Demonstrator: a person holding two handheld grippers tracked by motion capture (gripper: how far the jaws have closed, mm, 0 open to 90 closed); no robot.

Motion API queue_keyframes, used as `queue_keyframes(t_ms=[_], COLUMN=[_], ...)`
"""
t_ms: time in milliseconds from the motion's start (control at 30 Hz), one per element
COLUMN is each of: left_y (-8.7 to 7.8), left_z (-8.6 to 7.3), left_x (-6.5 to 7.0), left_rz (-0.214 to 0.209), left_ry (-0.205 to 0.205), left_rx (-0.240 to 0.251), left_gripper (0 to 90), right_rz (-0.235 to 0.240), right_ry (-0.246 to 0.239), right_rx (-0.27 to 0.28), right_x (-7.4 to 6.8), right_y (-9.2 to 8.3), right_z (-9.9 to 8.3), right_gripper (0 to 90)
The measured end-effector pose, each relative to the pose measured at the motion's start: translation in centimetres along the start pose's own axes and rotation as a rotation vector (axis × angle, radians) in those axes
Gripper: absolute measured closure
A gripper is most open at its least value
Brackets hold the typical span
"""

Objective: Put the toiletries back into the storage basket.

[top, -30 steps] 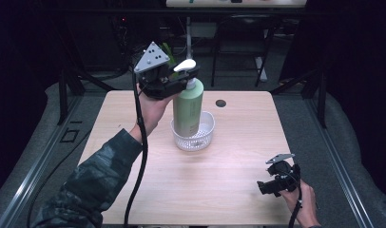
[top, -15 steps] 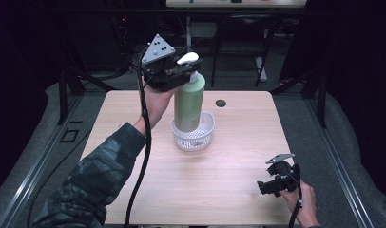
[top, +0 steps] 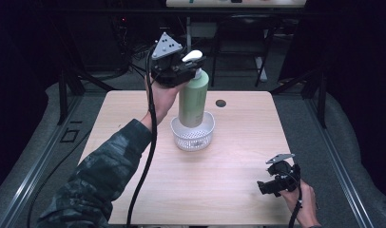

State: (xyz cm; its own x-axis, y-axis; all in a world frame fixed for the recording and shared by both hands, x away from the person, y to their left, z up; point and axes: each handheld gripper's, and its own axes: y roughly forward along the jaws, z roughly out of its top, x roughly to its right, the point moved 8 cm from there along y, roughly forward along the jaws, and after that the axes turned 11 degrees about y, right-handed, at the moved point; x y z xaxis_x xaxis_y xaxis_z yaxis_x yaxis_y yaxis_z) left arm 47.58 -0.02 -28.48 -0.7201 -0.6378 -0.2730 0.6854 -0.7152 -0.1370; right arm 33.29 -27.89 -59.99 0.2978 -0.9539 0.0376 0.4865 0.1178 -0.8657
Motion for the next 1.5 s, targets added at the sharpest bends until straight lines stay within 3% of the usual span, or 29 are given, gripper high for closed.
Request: queue_keyframes(t_ms=[333, 1367, 1500], left_y=[1.1, 2.6, 2.9], left_z=[-1.1, -4.4, -5.1], left_x=[-0.1, -1.1, -1.1], left_rz=[0.003, 0.015, 0.010], left_ry=[-0.012, -0.071, -0.071], left_rx=[-0.022, -0.057, -0.079], left_gripper=[66.9, 66.9, 66.9], right_rz=[0.002, 0.003, 0.002], right_ry=[0.001, 0.000, 0.000], right_rx=[0.002, 0.010, 0.007], right_x=[0.0, 0.0, -0.1], right_y=[0.0, -0.2, -0.1], right_z=[0.0, 0.0, 0.0], right_gripper=[1.3, 1.3, 1.3])
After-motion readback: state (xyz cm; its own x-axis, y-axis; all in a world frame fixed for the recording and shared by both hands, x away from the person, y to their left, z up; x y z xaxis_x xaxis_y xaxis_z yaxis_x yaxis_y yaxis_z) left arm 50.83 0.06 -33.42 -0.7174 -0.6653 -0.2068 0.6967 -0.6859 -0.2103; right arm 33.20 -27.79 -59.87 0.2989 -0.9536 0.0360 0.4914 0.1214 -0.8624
